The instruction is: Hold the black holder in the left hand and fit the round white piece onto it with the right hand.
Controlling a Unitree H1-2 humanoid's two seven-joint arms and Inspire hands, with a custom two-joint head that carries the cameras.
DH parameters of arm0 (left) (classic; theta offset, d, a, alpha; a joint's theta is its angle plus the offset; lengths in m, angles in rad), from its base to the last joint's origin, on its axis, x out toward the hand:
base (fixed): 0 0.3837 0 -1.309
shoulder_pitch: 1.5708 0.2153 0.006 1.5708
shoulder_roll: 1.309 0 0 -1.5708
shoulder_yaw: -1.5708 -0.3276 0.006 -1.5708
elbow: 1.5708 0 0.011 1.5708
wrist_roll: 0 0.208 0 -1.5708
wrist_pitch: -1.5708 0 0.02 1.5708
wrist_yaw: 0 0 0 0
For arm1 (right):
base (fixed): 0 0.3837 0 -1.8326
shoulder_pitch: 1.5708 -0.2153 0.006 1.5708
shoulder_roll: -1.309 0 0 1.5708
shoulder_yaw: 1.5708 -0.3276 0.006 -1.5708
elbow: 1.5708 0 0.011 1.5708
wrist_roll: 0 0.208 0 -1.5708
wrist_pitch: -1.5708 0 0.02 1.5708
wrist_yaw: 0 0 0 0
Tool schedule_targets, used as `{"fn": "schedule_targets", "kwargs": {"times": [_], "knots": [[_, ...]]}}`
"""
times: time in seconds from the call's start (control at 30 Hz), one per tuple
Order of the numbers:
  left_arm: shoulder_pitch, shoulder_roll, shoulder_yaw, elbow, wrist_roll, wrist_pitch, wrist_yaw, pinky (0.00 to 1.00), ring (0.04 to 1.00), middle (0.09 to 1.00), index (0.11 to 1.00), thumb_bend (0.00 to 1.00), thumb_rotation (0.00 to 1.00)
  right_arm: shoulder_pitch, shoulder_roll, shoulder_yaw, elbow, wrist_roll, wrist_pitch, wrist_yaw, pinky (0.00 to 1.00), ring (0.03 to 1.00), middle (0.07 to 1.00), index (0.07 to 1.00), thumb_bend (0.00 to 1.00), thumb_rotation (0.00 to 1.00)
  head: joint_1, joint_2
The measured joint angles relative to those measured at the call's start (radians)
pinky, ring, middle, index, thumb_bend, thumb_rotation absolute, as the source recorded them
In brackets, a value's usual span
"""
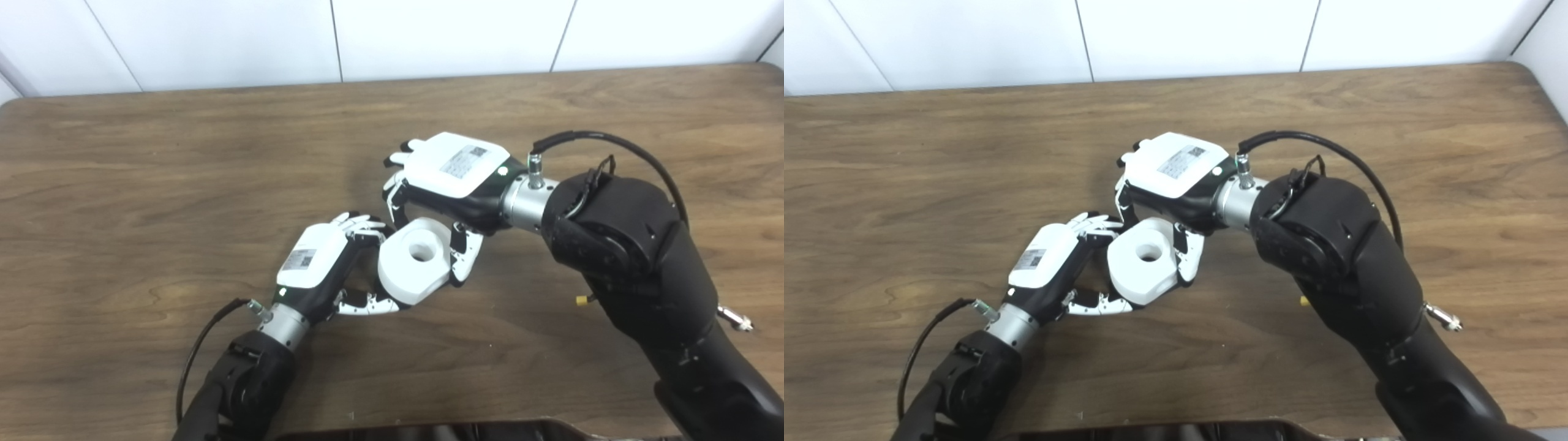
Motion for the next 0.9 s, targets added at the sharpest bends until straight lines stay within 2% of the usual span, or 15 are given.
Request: {"fn": "schedule_targets", "kwargs": {"times": [0.9], "knots": [[0.001,-0.010,0.000,0.000,0.014,0.002,0.000,0.92,0.846,0.776,0.484,0.52,0.06,-0.001,-0.002,0.001,-0.002,0.004,0.000,0.011,1.00,0.980,0.834,0.488,0.53,0.15,-0.002,-0.005]]}}
